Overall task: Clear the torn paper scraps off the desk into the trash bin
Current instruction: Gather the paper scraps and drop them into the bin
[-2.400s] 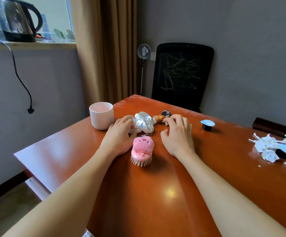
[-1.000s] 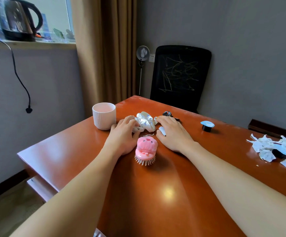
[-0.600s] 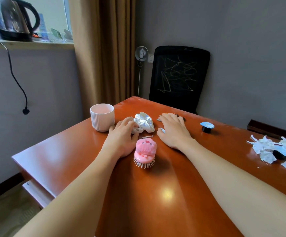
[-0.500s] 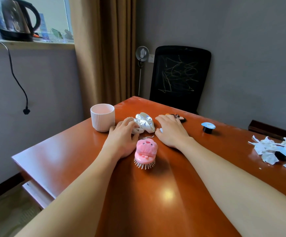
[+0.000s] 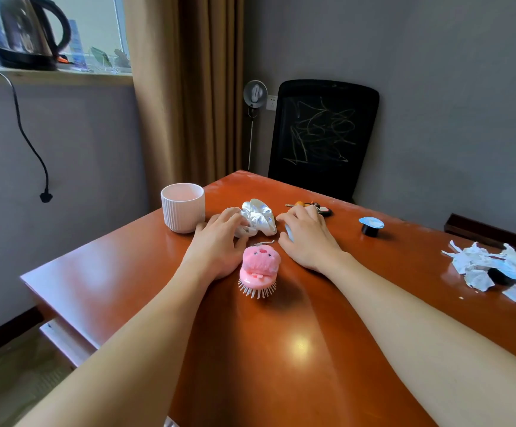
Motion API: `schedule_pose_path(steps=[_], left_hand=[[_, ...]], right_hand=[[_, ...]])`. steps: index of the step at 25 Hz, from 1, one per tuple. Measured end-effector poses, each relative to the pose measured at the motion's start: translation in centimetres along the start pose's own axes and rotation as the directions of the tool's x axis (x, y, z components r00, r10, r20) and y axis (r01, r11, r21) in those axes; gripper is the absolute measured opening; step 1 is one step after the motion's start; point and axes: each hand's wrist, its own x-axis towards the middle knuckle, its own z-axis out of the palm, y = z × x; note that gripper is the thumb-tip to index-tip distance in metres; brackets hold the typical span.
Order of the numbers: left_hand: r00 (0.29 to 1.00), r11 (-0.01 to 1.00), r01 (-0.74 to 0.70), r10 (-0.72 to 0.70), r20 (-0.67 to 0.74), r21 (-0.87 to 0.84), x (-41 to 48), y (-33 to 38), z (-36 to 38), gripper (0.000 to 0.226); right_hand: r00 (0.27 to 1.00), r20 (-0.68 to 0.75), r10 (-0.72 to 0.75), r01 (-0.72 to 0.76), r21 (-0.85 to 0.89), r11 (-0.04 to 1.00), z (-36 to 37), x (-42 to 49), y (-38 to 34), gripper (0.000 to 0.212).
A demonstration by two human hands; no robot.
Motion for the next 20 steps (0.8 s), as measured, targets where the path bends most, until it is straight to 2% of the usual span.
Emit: schedule_pose_path(steps=[5, 14, 17, 20], left_hand=[[1.0, 1.0, 0.0, 0.0, 0.01, 0.014, 0.1, -0.1, 0.0, 0.031], [0.999, 0.999, -0.049, 0.049, 0.011, 0.021, 0.0, -0.1, 0.0, 0.033], [0.996, 0.996, -0.087, 0.087, 0.019, 0.034, -0.1, 0.0, 0.1, 0.044], [0.998, 0.998, -0.053, 0.052, 0.03, 0.025, 0.1, -0.2, 0.3, 0.058]], right_hand=[[0.997, 0.066, 0.033, -0.038, 0.08, 0.996, 0.7, -0.4, 0.5, 0.047], [0.997, -0.032, 0.074, -0.069, 0.153, 0.986, 0.9, -2.4, 0.3, 0.033], [0.987, -0.101, 0.122, -0.107, 0.144, 0.984, 0.9, -3.0, 0.0, 0.032], [0.977, -0.142, 0.16, -0.139, 0.15, 0.979, 0.9, -3.0, -0.5, 0.032]])
